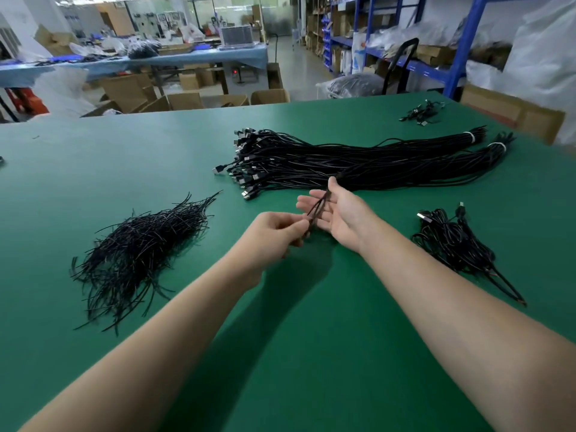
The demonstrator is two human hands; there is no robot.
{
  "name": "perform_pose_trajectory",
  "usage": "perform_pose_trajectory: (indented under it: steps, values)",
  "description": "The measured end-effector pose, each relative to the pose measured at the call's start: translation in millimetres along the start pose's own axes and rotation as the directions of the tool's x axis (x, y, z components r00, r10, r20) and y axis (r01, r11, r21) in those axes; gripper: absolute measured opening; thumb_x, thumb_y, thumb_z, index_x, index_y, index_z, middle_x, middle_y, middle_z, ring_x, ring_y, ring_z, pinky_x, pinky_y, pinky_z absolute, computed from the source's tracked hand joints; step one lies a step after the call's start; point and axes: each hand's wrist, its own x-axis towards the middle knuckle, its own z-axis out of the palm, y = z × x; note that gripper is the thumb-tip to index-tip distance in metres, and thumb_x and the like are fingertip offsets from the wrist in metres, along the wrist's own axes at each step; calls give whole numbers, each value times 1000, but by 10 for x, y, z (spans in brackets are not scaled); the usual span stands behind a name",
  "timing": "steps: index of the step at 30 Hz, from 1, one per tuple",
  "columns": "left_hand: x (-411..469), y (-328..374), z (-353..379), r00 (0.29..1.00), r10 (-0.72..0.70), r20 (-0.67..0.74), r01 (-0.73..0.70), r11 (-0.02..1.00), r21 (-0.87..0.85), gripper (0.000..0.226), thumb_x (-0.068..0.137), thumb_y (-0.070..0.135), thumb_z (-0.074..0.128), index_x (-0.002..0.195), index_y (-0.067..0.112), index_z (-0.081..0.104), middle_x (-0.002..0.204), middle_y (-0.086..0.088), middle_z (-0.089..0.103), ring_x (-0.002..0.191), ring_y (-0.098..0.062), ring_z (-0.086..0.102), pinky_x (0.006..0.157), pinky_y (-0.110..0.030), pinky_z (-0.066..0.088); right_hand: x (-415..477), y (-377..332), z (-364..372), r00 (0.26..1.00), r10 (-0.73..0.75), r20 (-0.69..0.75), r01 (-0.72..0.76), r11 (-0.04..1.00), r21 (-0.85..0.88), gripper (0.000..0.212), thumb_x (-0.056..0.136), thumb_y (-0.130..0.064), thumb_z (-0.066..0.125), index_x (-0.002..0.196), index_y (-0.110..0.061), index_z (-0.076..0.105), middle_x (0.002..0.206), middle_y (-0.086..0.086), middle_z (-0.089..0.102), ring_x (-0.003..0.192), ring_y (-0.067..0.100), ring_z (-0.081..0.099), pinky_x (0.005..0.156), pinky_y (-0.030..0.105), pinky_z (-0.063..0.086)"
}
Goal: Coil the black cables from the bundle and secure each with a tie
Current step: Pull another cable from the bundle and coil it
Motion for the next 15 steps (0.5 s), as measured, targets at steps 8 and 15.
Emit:
perform_pose_trajectory:
  steps: [8,15]
  values:
    - [-361,-52,-64,999,28,43,-37,978,205,17,102,21,57,112,20,71,76,6,66,65,-7,56,63,-25,42,68,-20,-33,993,-68,-96,42,967,-251,37,111,-31,33,101,-6,57,69,7,76,63,15,73,63,29,58]
    - [-495,-24,-162,994,-12,112,-9,982,187,16,104,14,54,111,15,68,84,7,62,68,-4,57,60,-16,41,124,-60,-97,990,-46,-137,21,983,-183,36,111,-30,33,103,-2,54,73,15,75,61,20,73,59,33,59]
